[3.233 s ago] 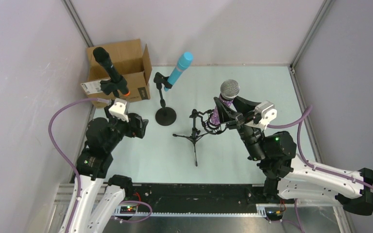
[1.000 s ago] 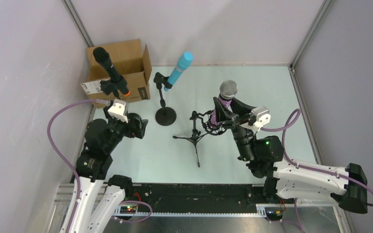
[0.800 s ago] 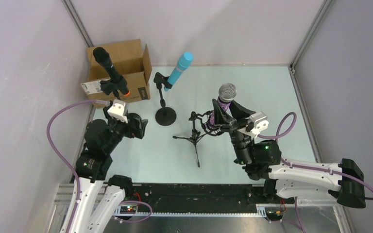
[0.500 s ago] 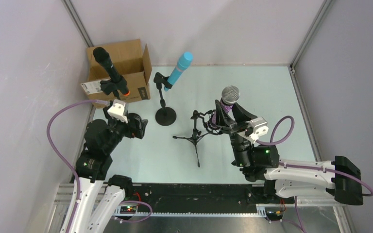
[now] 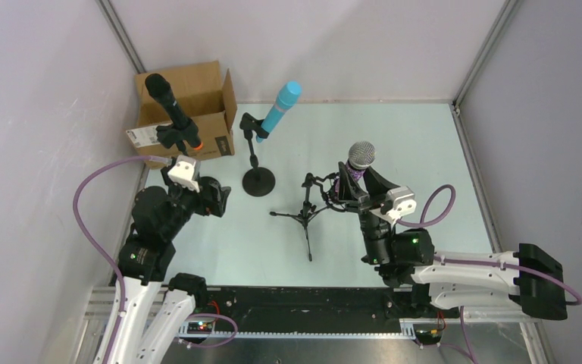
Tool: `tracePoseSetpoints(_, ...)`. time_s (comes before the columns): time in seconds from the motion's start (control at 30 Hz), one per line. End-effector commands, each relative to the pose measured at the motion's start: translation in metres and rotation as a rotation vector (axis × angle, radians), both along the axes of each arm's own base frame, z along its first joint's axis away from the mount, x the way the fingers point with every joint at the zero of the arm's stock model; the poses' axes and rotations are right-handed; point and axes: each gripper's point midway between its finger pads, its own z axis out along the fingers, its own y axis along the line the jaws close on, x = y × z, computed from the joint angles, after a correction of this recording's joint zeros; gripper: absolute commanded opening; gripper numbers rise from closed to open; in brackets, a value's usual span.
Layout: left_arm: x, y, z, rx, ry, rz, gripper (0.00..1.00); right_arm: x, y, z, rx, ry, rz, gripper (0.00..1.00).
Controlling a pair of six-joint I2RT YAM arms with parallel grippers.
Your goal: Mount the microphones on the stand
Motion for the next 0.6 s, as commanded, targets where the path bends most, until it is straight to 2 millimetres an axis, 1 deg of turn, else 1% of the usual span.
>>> tracePoseSetpoints(0.0,0.004,0.0,0.006,-0.021,-0.02,0.007,0.98,-0.004,-0.013,0.007,0.08,0.007,-0.003,0.4)
tracePoseSetpoints(0.07,0.003,-0.001,0.005,-0.021,-0.019,0.006,0.98,-0.004,-0.012,0.006,0.083,0.015,0.007,0.43)
tracePoseSetpoints(0.13,0.003,0.0,0.004,-0.021,-0.017,0.008,0.98,-0.004,-0.011,0.005,0.087,0.025,0.016,0.53)
tracePoseSetpoints(0.17,0.004,0.0,0.004,-0.02,-0.017,0.008,0.98,-0.003,-0.01,0.004,0.082,0.03,0.018,0.66)
tracePoseSetpoints(0.2,0.004,0.0,0.004,-0.02,-0.016,0.009,0.98,-0.004,-0.009,0.003,0.081,0.034,0.026,0.75)
tracePoseSetpoints(0.23,0.004,0.0,0.004,-0.02,-0.015,0.008,0.98,-0.004,-0.009,0.003,0.081,0.036,0.03,0.93)
tracePoseSetpoints(0.3,0.004,0.0,0.004,-0.02,-0.016,0.011,0.98,-0.004,-0.008,0.003,0.081,0.04,0.048,0.99)
tracePoseSetpoints(0.43,0.004,0.0,0.004,-0.019,-0.016,0.011,0.98,-0.008,-0.005,0.006,0.079,0.042,0.089,1.0)
tracePoseSetpoints(0.53,0.004,0.0,0.004,-0.019,-0.017,0.011,0.98,-0.009,-0.001,0.007,0.043,0.059,0.115,1.0)
tracePoseSetpoints(0.57,0.004,0.001,0.004,-0.019,-0.018,0.013,0.98,-0.012,-0.003,0.013,0.063,0.053,0.134,0.99)
